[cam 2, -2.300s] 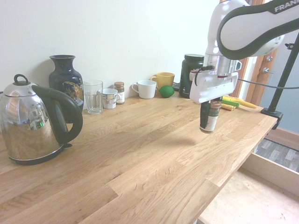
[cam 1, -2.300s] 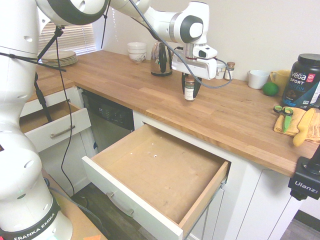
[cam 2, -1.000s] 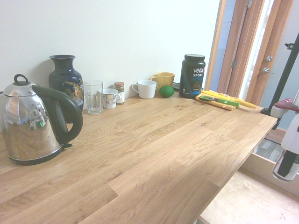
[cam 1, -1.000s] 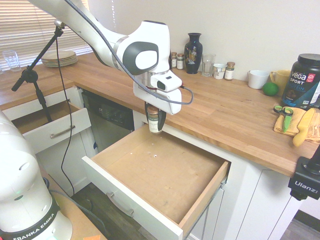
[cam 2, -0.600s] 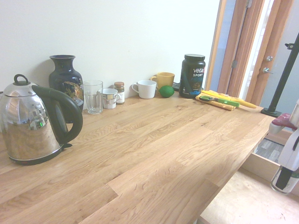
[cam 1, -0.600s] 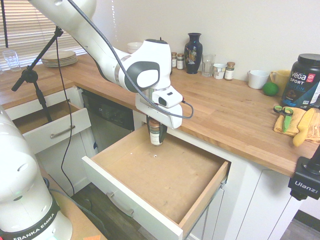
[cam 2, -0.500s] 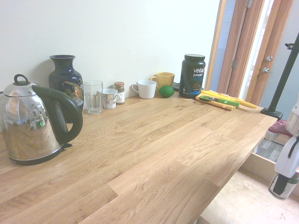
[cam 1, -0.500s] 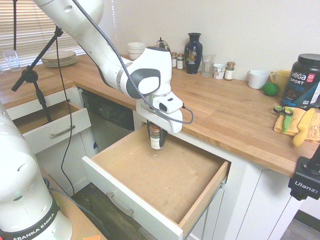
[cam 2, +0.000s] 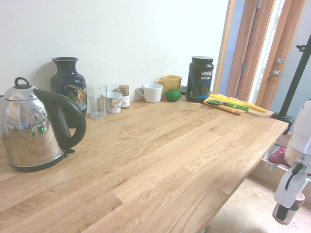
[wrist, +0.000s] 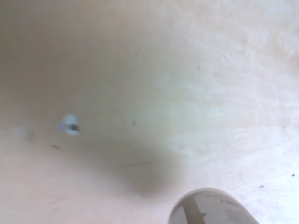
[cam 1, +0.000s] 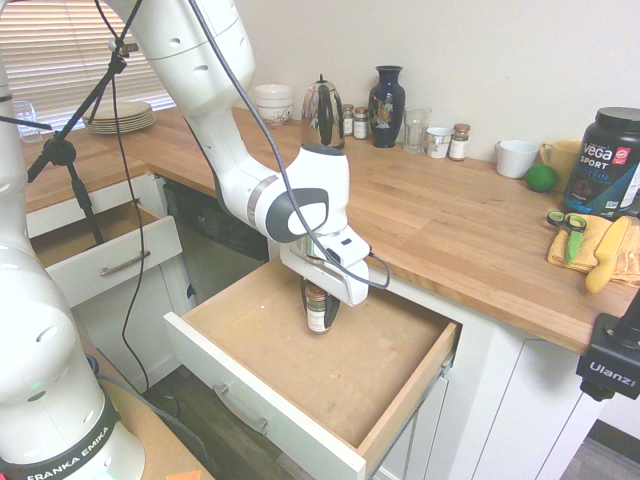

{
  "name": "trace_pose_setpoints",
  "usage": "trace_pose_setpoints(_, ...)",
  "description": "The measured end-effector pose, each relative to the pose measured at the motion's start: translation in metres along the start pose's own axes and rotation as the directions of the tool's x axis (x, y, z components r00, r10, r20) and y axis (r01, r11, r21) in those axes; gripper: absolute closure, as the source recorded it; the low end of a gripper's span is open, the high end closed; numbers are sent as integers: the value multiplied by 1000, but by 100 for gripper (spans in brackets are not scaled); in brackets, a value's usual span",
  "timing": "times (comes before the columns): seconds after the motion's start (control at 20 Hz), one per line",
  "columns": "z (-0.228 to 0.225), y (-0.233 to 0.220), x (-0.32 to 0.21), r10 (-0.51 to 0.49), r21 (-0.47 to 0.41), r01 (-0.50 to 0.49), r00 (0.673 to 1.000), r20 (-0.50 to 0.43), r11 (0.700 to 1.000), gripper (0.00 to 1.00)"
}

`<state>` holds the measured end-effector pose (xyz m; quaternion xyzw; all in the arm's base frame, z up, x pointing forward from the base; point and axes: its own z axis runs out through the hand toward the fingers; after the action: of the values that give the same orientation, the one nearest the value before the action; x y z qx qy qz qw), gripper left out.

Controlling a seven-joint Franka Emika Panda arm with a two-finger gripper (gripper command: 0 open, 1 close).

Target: Put seasoning jar in the drawer

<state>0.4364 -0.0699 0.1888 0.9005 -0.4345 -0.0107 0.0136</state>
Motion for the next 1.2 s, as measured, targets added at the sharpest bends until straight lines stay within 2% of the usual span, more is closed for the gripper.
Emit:
trace_pose_setpoints(0.3,42,2,4,5,-40,-5,1000,11,999,100)
trace_pose_setpoints(0.55,44,-7,5,5,-37,-5,1000,7,999,100)
trace_pose_setpoints(0.6,44,-7,5,6,-37,-6,1000,8,999,0)
trace_pose_setpoints(1.2,45,-8,4,25,-29,-25,1000,12,999,0)
